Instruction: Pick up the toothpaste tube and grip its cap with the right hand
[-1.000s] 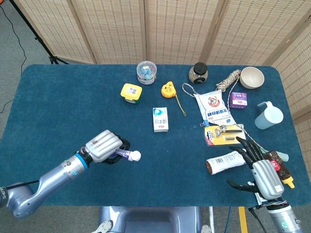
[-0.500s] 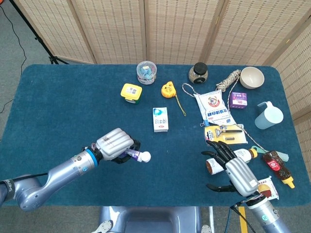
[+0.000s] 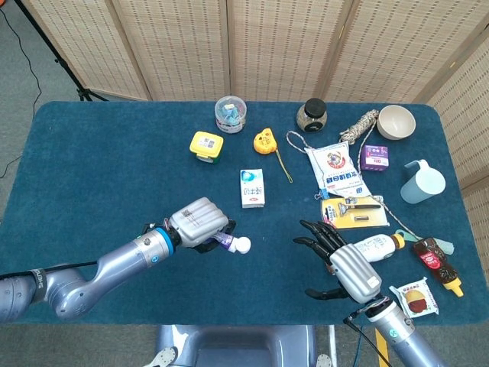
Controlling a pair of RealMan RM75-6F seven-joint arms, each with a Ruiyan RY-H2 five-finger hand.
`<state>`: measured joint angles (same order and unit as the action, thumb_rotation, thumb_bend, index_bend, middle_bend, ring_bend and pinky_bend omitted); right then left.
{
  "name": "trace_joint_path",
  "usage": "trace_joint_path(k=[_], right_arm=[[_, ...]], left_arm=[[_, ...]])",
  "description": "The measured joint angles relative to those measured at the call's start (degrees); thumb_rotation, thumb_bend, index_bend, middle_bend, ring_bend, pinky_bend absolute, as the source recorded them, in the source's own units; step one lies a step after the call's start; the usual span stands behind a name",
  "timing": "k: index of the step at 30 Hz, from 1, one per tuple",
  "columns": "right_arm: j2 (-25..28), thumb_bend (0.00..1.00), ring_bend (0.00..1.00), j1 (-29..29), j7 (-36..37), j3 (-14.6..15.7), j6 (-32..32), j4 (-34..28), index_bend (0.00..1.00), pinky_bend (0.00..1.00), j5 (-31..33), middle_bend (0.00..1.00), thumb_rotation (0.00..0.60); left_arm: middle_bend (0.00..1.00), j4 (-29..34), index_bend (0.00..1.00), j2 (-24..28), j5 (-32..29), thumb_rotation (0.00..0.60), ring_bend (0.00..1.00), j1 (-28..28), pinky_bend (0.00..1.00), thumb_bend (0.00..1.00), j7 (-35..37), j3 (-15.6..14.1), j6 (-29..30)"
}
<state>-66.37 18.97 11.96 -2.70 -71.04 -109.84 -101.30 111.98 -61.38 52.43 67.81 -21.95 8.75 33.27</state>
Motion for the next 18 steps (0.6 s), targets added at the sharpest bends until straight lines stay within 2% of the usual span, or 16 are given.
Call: trace_joint_path(k=[9, 18], right_arm=[[-0.8, 0.00, 0.00, 1.0, -1.8, 0.2, 0.5, 0.1, 0.15, 0.00, 1.1, 0.00, 0.600], [-2.2, 0.00, 0.00, 2.8, -3.8, 0.2, 2.3, 0.0, 0.16, 0.00, 2.0, 0.00, 0.600]], left_arm=[[0.53, -1.7, 0.57, -2.5, -6.5, 0.600, 0.51, 5.9, 0.53, 1.00, -2.9, -1.6, 0.4], [0.53, -3.0, 0.57, -4.2, -10.0, 0.600, 0.51, 10.3, 0.53, 1.00, -4.0, -2.3, 1.1]])
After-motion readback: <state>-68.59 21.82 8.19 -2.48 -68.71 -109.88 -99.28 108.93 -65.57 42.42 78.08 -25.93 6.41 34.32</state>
